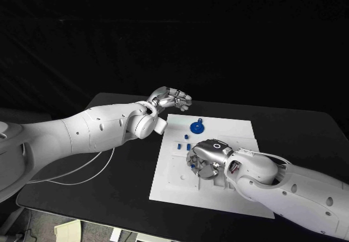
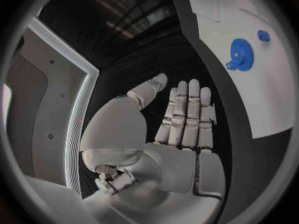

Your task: Assemble the parts on the task board

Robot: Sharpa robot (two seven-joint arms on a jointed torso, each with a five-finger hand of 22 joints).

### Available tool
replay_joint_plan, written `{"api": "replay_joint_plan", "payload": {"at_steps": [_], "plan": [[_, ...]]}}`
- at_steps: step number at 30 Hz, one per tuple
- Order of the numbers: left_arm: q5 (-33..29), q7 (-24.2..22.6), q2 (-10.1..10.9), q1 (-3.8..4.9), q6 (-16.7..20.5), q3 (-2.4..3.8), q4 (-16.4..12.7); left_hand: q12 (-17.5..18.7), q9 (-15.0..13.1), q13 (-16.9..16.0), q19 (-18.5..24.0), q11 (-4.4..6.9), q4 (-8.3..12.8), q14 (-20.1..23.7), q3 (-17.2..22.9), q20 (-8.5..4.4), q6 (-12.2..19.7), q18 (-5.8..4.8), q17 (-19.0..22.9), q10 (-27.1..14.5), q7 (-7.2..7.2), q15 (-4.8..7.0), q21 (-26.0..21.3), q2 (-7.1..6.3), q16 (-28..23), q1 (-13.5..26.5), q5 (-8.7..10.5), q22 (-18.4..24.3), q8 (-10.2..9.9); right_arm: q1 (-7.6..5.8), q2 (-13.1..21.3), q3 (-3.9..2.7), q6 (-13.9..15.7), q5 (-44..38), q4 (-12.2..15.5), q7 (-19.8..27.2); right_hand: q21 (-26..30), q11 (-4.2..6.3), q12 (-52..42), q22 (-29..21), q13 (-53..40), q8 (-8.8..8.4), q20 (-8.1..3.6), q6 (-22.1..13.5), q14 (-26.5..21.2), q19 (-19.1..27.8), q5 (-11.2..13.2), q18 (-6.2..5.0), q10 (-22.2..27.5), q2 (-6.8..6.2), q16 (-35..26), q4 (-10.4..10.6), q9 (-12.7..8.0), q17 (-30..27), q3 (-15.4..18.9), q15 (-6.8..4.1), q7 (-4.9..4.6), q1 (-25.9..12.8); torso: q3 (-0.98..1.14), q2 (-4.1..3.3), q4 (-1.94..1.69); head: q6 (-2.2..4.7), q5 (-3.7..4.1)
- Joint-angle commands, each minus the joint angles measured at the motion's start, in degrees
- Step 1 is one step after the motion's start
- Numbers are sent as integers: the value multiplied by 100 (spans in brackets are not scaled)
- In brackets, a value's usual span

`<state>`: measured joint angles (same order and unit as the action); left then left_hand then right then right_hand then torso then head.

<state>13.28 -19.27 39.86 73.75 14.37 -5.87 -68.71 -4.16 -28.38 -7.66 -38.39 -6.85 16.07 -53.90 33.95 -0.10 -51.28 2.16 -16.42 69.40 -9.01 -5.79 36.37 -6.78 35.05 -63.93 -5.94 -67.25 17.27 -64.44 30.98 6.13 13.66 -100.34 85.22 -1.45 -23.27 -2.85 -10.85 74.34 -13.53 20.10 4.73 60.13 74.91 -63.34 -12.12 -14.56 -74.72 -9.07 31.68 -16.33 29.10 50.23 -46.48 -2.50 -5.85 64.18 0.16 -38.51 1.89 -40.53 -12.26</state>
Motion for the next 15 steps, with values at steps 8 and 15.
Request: {"api": "replay_joint_plan", "payload": {"at_steps": [8,15], "plan": [[-30,-14,5,6,-78,5,-15,15,10,12,21,-14,14,-18,-31,22,55,67,-14,-27,4,-8,-29,9,-38,29,-28,-11,11,38,69,43,316,445,-57,193,169,-293,483,82,70,-328,158,-596,-409,469,-951,-18,604,-228,-311,-21,-93,-217,1137,221,-259,-399,3,3,5,9,8],[-30,-14,6,6,-86,5,-6,16,11,14,23,-15,14,-16,-32,23,60,67,-21,-31,2,-9,-32,6,-46,29,-26,-13,9,38,145,43,614,566,3,252,371,-522,708,79,345,-554,277,-1075,-687,800,-906,20,1206,-509,-458,11,-232,-352,1545,431,-474,-383,5,2,6,40,35]]}}
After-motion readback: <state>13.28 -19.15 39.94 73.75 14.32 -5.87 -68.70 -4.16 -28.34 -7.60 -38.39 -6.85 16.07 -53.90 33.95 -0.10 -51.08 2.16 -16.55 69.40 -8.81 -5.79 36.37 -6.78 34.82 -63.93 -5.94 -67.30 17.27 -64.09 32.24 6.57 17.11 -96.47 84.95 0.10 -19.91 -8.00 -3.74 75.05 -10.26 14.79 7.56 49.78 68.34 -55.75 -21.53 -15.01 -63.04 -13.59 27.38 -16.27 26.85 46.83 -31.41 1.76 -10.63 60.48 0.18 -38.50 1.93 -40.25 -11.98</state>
